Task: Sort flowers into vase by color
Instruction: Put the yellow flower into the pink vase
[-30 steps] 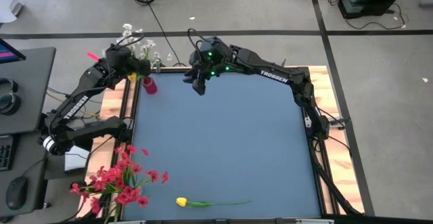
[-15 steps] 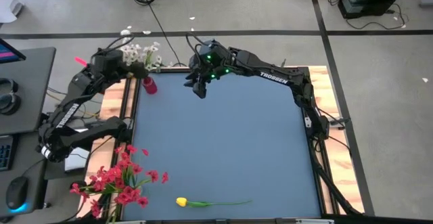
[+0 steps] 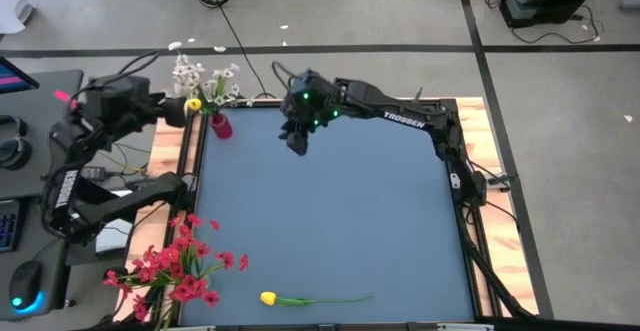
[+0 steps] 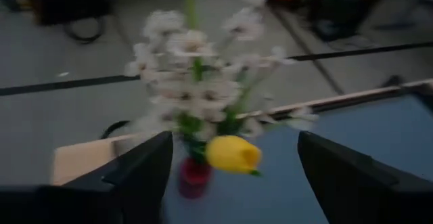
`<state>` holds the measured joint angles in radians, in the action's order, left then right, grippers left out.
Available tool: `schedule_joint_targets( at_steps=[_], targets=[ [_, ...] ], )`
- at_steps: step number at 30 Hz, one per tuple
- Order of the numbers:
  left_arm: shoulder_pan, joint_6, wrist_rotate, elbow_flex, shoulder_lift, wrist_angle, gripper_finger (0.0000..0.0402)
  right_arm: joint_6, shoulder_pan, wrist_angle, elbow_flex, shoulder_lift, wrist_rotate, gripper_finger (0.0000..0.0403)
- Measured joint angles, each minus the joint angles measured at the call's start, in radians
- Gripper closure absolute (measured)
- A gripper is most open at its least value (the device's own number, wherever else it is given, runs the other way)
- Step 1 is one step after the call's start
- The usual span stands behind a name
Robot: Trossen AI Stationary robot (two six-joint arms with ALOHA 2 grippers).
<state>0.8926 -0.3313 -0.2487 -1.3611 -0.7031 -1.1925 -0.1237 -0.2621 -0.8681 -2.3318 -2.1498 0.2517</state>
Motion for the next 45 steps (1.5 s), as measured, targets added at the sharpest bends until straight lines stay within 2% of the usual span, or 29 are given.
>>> schedule_joint_targets(
  at_steps=[6,13,18,24,29,36,41,45],
  targets=[
    [-0.054,-0.022,0.167,-0.019,0.007,0.0,0.0106,0.019,0.076,-0.068,0.034,-0.001,-0.074,0.0245],
    [-0.142,-0.068,0.331,-0.019,0.015,0.098,0.0143,-0.064,0.178,-0.028,0.125,-0.001,-0.103,0.0245],
    [-0.215,0.006,0.395,-0.019,0.014,0.149,0.0168,-0.139,0.249,0.093,0.195,-0.001,-0.103,0.0245],
    [-0.288,0.105,0.615,0.006,-0.003,0.251,0.0179,-0.163,0.352,0.344,0.32,-0.01,-0.138,0.0245],
    [-0.358,0.115,0.732,0.101,-0.002,0.336,0.018,-0.193,0.457,0.391,0.384,-0.01,-0.158,0.0245],
    [-0.45,0.114,0.741,0.242,-0.004,0.448,0.018,-0.223,0.62,0.427,0.489,-0.011,-0.198,0.0243],
    [-0.467,0.116,0.741,0.256,-0.006,0.49,0.018,-0.298,0.71,0.451,0.569,-0.01,-0.228,0.0237],
    [-0.466,0.116,0.74,0.256,-0.01,0.496,0.018,-0.35,0.756,0.54,0.643,-0.01,-0.225,0.0233]
  ],
)
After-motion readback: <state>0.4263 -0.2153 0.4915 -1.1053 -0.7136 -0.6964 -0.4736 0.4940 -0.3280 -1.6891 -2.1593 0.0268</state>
